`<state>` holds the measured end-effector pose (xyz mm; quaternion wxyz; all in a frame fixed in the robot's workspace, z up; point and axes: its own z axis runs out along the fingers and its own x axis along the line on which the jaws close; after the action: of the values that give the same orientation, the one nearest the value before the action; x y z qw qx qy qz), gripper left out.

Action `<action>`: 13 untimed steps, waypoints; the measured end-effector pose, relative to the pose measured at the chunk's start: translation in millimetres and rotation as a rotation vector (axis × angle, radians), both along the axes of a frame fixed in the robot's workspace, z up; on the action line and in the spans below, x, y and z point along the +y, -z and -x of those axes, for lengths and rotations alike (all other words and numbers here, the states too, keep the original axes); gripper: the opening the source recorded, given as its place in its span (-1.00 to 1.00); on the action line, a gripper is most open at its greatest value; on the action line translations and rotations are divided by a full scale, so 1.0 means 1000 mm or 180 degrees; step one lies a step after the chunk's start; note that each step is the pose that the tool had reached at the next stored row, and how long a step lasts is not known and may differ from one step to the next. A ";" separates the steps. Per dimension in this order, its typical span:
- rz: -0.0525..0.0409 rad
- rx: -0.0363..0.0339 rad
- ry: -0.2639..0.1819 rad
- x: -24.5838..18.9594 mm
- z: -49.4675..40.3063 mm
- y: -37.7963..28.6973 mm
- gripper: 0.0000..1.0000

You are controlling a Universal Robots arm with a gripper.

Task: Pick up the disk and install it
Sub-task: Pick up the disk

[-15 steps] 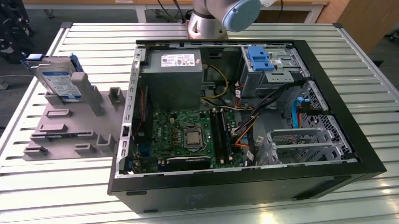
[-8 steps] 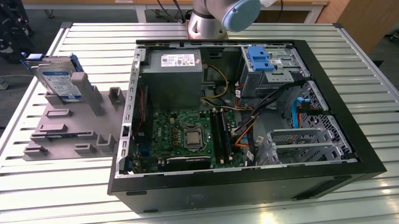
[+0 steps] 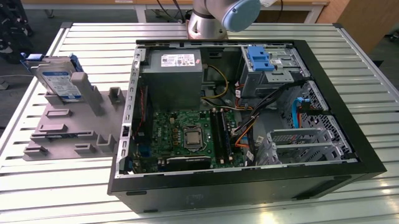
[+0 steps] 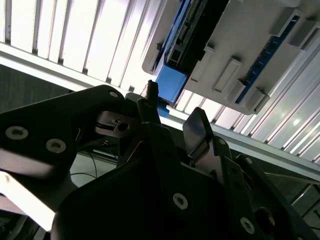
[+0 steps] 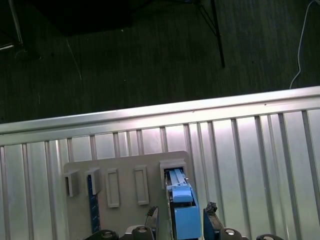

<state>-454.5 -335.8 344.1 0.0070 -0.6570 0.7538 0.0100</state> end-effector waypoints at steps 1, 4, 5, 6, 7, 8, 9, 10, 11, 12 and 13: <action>0.0000 0.0000 0.0000 0.0000 0.0002 0.0001 -0.05; 0.0000 0.0000 0.0000 0.0002 0.0009 0.0002 -0.05; 0.0000 0.0000 0.0000 0.0003 0.0012 0.0003 -0.05; 0.0000 0.0000 0.0000 0.0004 0.0014 0.0004 -0.05; 0.0000 0.0000 0.0000 0.0004 0.0016 0.0005 -0.05; 0.0000 0.0000 0.0000 0.0005 0.0019 0.0005 -0.05; 0.0000 0.0000 0.0000 0.0005 0.0021 0.0006 -0.05; 0.0000 0.0000 0.0000 0.0006 0.0023 0.0006 -0.05; 0.0000 0.0000 0.0000 0.0007 0.0025 0.0007 -0.05; 0.0000 0.0000 0.0000 0.0021 0.0080 0.0021 -0.05; 0.0000 0.0000 0.0000 0.0022 0.0082 0.0022 -0.05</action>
<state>-462.7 -333.6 341.9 0.0070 -0.6570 0.7538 0.0101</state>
